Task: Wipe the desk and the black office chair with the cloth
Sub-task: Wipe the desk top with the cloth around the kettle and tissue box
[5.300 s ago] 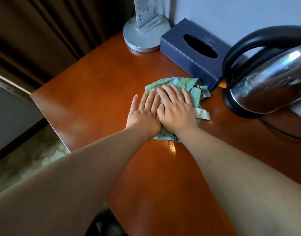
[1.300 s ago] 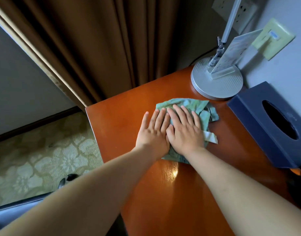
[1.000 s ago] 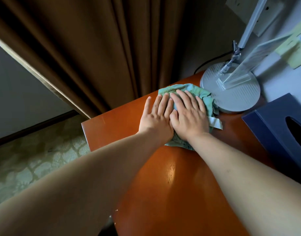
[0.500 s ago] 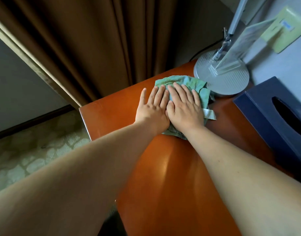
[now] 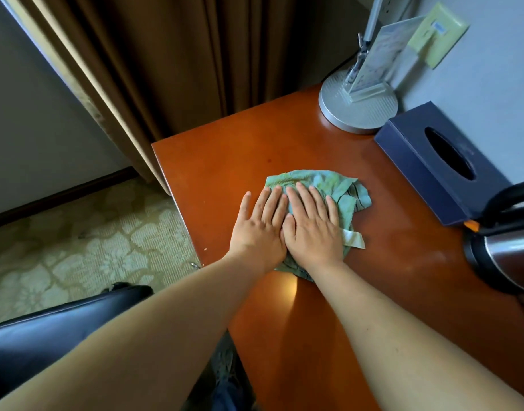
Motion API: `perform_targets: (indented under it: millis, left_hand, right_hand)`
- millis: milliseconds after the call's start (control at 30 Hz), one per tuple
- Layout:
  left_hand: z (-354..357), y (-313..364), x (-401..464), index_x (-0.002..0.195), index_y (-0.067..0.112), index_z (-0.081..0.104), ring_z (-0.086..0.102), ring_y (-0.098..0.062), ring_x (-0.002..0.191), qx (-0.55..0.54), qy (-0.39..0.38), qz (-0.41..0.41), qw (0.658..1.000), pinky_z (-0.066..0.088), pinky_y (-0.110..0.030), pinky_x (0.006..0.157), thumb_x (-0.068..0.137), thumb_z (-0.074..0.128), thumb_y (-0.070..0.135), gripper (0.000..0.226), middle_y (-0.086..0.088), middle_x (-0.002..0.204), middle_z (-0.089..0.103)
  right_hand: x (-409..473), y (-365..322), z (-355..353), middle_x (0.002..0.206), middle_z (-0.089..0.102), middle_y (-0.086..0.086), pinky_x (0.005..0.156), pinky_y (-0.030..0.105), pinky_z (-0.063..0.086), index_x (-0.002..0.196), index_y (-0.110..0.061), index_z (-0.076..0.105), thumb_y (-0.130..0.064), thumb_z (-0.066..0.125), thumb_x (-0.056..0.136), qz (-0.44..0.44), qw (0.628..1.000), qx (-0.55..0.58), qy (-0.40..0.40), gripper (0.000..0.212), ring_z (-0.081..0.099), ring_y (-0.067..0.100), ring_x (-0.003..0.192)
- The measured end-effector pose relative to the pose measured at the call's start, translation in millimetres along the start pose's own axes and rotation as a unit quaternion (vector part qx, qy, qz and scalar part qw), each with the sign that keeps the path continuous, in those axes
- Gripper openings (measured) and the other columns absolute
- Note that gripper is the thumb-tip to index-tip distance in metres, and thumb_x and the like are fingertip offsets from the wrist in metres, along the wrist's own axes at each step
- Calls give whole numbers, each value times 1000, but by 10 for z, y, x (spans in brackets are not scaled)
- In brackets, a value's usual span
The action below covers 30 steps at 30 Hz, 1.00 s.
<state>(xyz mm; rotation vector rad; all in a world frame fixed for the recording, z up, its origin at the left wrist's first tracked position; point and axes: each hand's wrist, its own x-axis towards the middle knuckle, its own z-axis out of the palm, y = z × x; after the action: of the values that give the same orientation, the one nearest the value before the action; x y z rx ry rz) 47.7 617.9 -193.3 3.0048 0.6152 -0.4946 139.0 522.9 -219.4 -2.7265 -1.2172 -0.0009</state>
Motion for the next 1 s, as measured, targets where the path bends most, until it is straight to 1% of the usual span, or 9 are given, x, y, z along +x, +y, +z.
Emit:
perform_targets:
  millis: [267, 467, 600, 700, 767, 867, 1000]
  left_hand:
    - [223, 314, -778, 153, 13, -25, -31, -25, 147, -1, -15, 3, 1000, -13, -55, 118, 101, 1, 41, 65, -7, 161, -32]
    - [260, 382, -1022, 153, 13, -24, -31, -25, 147, -11, -23, 6, 1000, -12, -54, 119, 101, 1, 42, 65, -6, 161, -31]
    - [224, 334, -990, 153, 13, -25, -32, -23, 146, -18, -15, 22, 999, -15, -52, 119, 102, -3, 42, 63, -6, 160, -33]
    - [231, 279, -943, 152, 13, -27, -33, -23, 146, -18, -11, 41, 999, -14, -52, 119, 102, -3, 42, 62, -6, 159, -35]
    - [233, 211, -872, 152, 13, -27, -33, -23, 146, -27, -7, 38, 999, -13, -51, 119, 102, -4, 42, 62, -5, 159, -34]
    - [181, 12, -601, 153, 15, -26, -32, -21, 147, -37, 1, 13, 999, -14, -52, 119, 102, -4, 43, 62, -4, 160, -33]
    - [44, -423, -117, 153, 17, -26, -29, -20, 148, -32, 8, -7, 999, -15, -52, 119, 99, -6, 46, 64, -2, 160, -32]
  right_hand:
    - [-919, -84, -100, 165, 30, -3, 125, 47, 15, 157, -26, 34, -36, 32, 101, 9, 1000, -7, -18, 57, 22, 18, 154]
    - [-1178, -122, -107, 165, 29, -2, 125, 48, 15, 158, -26, 33, -35, 31, 101, 14, 999, -11, -28, 58, 21, 18, 154]
    - [-1131, -106, -113, 164, 32, -2, 125, 48, 17, 156, -25, 36, -36, 32, 97, 7, 999, -21, -26, 60, 25, 18, 153]
    - [-1041, -96, -110, 164, 31, -1, 124, 49, 18, 157, -24, 35, -37, 31, 98, -4, 999, -33, -37, 61, 23, 20, 153]
    - [-929, -112, -113, 165, 30, -1, 124, 49, 17, 157, -24, 34, -38, 29, 98, -15, 998, -35, -43, 61, 22, 20, 154]
    - [-534, -161, -87, 165, 30, -2, 124, 49, 16, 157, -24, 34, -38, 29, 97, -38, 998, -29, -43, 61, 22, 20, 154]
    - [148, -342, -9, 164, 31, -2, 124, 49, 16, 156, -25, 36, -38, 27, 97, -49, 998, -22, -33, 62, 23, 20, 153]
